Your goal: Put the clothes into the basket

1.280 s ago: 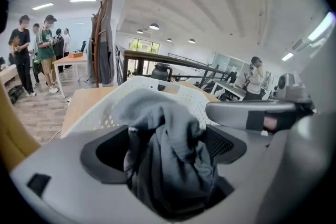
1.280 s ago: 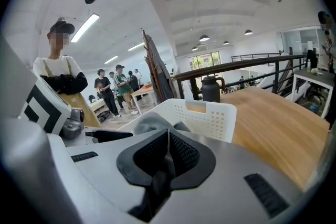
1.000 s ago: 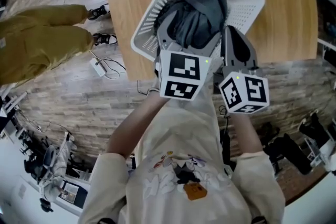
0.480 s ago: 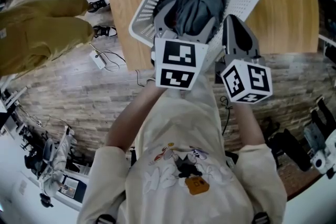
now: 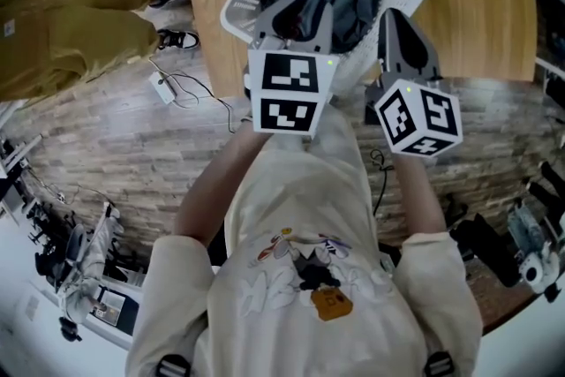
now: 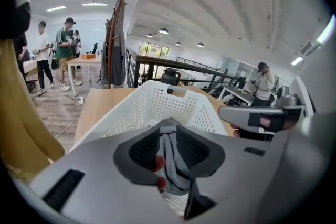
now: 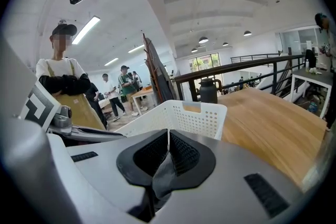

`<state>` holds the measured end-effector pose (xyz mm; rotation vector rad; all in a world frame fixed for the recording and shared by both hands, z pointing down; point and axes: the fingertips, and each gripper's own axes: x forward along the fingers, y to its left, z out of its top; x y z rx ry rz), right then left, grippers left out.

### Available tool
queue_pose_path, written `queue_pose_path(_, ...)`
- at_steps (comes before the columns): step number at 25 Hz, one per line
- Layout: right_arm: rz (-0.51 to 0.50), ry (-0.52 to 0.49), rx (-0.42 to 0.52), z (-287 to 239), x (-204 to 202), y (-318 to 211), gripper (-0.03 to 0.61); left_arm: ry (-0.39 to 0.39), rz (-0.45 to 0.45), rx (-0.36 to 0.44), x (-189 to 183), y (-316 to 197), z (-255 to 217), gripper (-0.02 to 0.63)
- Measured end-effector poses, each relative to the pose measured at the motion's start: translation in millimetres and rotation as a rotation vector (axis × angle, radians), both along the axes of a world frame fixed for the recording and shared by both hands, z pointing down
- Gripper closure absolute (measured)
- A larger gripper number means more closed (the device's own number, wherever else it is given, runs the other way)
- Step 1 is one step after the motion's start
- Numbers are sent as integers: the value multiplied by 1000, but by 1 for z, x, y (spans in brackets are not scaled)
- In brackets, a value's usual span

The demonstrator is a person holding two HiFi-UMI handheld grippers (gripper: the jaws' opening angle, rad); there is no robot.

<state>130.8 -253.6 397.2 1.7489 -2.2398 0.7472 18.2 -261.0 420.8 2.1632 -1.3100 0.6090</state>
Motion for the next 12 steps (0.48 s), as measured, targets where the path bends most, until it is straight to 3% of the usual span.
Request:
queue_pose_path(3, -2, 0, 13, -2, -2, 7, 552, -19, -34, 25, -6, 4, -1, 608)
queue_pose_path(12, -28, 15, 52, -13, -7, 22, 554, -16, -34, 59, -8, 29, -17, 612)
